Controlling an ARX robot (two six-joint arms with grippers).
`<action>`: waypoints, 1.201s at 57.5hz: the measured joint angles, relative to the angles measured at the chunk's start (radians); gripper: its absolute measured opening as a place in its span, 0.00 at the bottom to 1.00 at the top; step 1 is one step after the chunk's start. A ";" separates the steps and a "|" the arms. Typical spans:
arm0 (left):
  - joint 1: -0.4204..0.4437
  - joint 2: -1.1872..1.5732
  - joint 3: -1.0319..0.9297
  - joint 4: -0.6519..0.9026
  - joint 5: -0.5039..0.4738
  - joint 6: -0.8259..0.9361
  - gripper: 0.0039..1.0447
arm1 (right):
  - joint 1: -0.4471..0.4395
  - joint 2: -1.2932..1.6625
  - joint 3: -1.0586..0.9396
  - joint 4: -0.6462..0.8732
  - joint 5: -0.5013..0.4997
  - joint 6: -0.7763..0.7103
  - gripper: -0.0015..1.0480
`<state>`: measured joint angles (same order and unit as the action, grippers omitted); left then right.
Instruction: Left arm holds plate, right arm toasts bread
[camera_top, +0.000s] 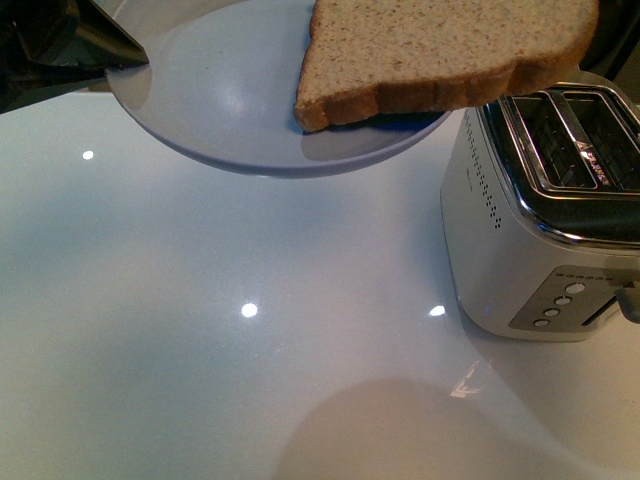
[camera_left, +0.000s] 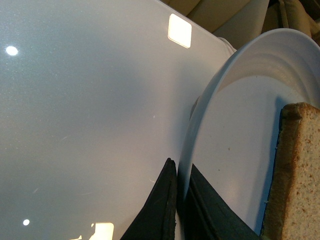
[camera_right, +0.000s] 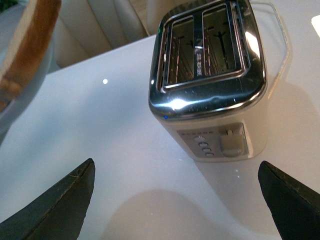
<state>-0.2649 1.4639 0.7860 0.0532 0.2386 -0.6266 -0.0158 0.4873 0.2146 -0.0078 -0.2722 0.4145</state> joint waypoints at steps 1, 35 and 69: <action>0.000 0.000 0.000 0.000 0.000 0.000 0.03 | 0.003 0.016 0.006 0.016 -0.004 0.003 0.91; -0.001 0.000 0.000 0.000 0.001 0.000 0.03 | 0.227 0.804 0.259 0.650 -0.090 0.364 0.91; -0.001 0.000 0.000 0.000 0.000 0.000 0.03 | 0.290 0.892 0.289 0.673 -0.054 0.414 0.39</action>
<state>-0.2657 1.4639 0.7860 0.0532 0.2390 -0.6266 0.2745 1.3796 0.5037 0.6651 -0.3260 0.8284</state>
